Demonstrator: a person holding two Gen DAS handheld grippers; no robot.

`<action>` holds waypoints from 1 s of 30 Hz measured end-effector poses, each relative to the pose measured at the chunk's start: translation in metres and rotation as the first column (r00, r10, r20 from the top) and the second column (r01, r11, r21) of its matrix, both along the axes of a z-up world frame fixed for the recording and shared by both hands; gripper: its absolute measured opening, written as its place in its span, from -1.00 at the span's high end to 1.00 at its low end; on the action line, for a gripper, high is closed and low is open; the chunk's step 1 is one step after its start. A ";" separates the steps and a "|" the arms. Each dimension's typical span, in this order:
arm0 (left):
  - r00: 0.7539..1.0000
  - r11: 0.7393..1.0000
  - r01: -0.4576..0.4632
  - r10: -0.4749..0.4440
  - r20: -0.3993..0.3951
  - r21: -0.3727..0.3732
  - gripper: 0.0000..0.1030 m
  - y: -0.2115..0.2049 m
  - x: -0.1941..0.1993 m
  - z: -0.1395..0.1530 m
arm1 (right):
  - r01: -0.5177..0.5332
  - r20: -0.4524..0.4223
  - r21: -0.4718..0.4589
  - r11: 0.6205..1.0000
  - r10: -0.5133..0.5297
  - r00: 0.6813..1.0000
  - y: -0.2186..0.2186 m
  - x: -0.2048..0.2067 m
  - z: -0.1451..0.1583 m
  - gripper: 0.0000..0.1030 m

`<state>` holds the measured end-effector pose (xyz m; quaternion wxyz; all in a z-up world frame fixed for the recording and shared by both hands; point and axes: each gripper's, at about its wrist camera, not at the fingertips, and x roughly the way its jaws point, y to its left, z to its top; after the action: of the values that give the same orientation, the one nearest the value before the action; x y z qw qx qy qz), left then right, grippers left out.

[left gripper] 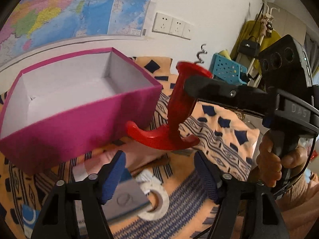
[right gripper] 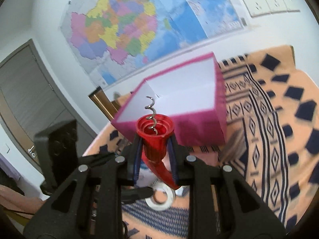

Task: Organize rigid objects
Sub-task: 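Lift the corkscrew into the magenta box and open the right gripper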

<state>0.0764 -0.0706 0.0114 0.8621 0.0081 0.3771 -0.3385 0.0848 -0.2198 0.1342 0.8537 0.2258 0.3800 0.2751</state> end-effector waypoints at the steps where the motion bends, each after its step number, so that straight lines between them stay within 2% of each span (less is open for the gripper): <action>1: 1.000 1.000 -0.003 0.003 0.000 -0.006 -0.29 0.000 0.003 0.002 | -0.005 0.013 0.003 1.000 0.005 1.000 0.000 0.004 0.003 0.47; 7: 0.999 0.999 -0.036 0.036 0.002 -0.041 0.09 0.005 0.027 0.015 | -0.035 0.040 0.033 0.999 0.034 0.999 0.005 0.030 0.013 0.47; 9: 0.999 0.998 -0.048 0.048 0.012 -0.041 0.28 0.007 0.034 0.019 | -0.043 0.046 0.043 0.998 0.041 0.998 0.006 0.037 0.015 0.47; 12: 0.997 0.997 -0.068 0.069 0.038 -0.036 0.39 0.010 0.043 0.028 | -0.055 0.047 0.062 0.997 0.053 0.998 0.008 0.050 0.016 0.47; 22: 0.990 0.991 -0.133 0.134 0.055 -0.008 0.45 0.022 0.076 0.042 | -0.048 0.003 0.116 0.992 0.048 0.999 0.013 0.093 0.007 0.47; 30: 0.988 0.987 -0.154 0.154 0.000 0.049 0.45 0.024 0.106 0.032 | -0.006 -0.098 0.156 0.988 0.022 0.995 0.014 0.123 -0.021 0.47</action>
<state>0.1826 -0.0466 0.0430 0.8845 -0.0005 0.3864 -0.2615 0.2074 -0.2062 0.1135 0.8117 0.3023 0.4009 0.2982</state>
